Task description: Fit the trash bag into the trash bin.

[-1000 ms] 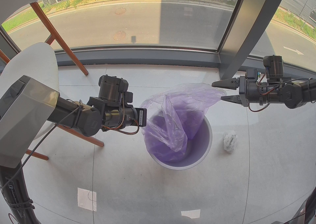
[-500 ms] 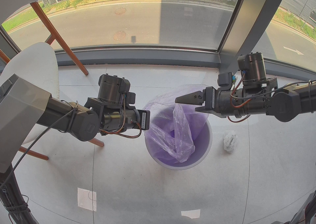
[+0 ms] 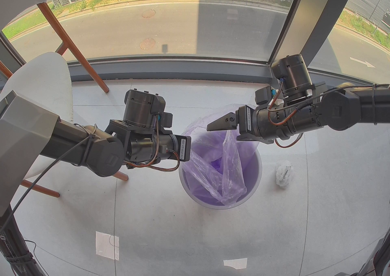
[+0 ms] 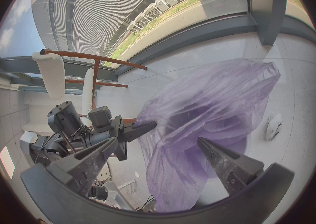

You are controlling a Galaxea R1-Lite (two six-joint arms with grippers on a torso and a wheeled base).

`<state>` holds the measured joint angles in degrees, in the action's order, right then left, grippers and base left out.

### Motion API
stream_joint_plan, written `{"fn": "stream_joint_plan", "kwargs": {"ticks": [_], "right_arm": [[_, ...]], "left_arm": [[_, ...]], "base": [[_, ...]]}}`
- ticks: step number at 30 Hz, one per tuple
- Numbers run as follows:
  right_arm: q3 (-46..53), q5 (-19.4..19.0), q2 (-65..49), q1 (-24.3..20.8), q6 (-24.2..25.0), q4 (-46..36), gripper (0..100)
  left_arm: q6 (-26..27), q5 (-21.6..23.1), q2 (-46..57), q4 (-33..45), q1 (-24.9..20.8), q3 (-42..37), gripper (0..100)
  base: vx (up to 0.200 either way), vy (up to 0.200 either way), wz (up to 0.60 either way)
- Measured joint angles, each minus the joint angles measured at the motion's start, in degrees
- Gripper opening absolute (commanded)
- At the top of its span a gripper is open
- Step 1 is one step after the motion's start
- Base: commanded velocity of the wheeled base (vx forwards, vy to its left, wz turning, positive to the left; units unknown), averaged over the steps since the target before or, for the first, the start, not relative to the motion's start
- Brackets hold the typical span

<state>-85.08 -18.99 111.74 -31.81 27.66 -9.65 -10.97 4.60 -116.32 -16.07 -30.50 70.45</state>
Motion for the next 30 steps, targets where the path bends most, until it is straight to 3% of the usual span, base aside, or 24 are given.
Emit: {"fn": "stream_joint_plan", "kwargs": {"ticks": [1, 7, 17, 24, 30], "right_arm": [[-1.1, 0.7, 0.3, 0.0, -0.5, -0.6, 0], [-1.7, 3.7, 2.1, 0.8, -3.9, -1.1, 0], [2.4, 3.9, 2.5, 4.8, -8.6, -1.1, 0], [8.0, 3.6, 1.0, 11.4, -14.1, -0.7, 0], [10.5, 3.2, -0.2, 14.8, -15.0, -0.5, 0]], "left_arm": [[0.0, 0.0, 0.0, 0.0, -0.1, 0.0, 0], [0.0, -0.1, 0.1, 0.0, -0.4, 0.1, 0], [0.0, -1.5, 0.4, 0.3, 0.2, -0.2, 0], [1.4, -2.1, 0.7, 0.2, 4.2, -2.5, 0], [1.4, -3.6, 0.6, 0.1, 7.1, -3.8, 0]], "base": [[0.0, 0.0, 0.0], [0.0, 0.0, 0.0], [0.0, 0.0, 0.0], [0.0, 0.0, 0.0], [0.0, 0.0, 0.0]]}}
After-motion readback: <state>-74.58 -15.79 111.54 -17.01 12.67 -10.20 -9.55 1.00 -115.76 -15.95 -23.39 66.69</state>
